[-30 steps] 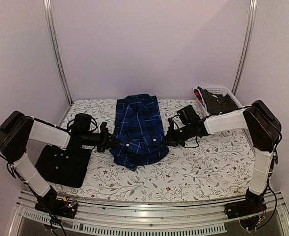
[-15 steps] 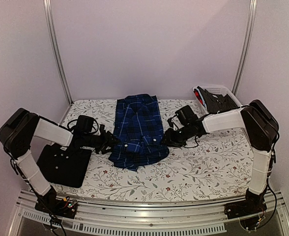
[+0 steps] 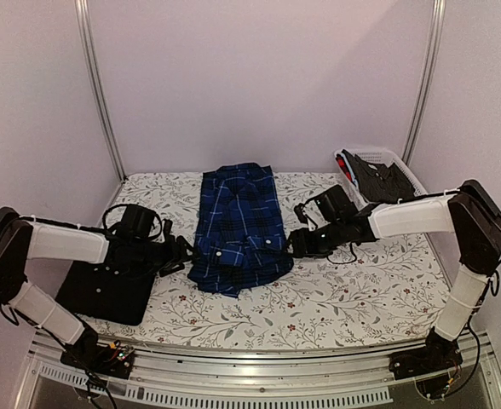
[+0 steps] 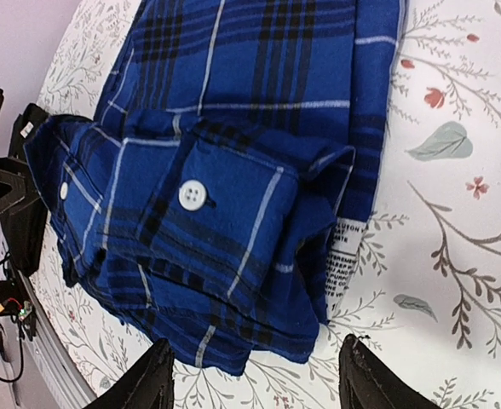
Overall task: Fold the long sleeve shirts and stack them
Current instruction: Fold the rectangle-folded shirt at the center of the board, then adjust the 2/3-rectangle-folded shirt at the center of the board.
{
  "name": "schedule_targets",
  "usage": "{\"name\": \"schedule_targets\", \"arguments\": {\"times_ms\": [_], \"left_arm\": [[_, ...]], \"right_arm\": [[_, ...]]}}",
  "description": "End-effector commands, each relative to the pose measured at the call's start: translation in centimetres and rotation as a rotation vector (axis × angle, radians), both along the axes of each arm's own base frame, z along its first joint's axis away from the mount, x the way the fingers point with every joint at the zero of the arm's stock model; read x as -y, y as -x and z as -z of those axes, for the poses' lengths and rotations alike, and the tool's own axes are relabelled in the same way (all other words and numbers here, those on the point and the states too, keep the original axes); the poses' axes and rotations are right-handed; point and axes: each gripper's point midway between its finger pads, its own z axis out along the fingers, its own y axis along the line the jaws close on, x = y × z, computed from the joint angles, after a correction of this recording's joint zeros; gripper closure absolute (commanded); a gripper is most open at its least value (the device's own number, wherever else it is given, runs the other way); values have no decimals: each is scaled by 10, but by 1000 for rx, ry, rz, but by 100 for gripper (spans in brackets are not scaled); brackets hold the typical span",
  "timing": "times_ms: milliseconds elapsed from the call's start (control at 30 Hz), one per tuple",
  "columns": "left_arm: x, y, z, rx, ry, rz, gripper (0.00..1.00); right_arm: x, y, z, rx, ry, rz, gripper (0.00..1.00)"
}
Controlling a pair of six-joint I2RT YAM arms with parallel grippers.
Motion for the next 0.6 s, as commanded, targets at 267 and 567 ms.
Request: {"name": "schedule_targets", "arguments": {"times_ms": [267,567], "left_arm": [[18,28,33,-7,-101,90,34],[42,32,39,-48,-78,155,60]], "right_arm": [[-21,23,29,30,20,-109,32],[-29,27,40,-3,46,-106,45]]}}
